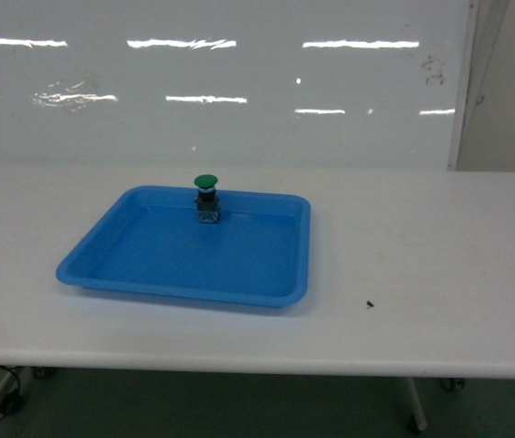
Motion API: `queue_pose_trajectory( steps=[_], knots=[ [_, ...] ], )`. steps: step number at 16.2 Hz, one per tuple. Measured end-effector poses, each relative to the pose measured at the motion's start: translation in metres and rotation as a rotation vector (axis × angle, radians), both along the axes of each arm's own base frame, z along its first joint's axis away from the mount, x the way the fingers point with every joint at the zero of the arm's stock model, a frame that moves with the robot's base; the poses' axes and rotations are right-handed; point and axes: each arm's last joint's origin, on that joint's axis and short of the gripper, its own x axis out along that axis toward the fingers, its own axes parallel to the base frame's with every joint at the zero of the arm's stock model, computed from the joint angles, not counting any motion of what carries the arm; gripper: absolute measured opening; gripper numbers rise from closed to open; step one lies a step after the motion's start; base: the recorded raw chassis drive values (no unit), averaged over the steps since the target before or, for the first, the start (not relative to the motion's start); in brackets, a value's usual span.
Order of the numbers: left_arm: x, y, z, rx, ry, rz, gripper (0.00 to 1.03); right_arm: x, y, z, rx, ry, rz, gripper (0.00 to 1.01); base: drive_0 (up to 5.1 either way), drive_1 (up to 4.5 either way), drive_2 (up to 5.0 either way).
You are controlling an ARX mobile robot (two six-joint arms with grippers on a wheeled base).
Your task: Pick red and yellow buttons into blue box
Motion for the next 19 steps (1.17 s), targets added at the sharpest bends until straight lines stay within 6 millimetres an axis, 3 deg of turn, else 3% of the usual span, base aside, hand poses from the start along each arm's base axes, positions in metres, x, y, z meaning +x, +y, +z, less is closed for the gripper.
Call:
queue_pose_trajectory(
  steps=[19],
  knots=[
    [0.0001,0.0,-0.0002,0.001,0.001,0.0,0.32,0.0,0.0,0.0,0.0,0.0,0.0,0.25,5.0,-2.42,-2.4]
  ],
)
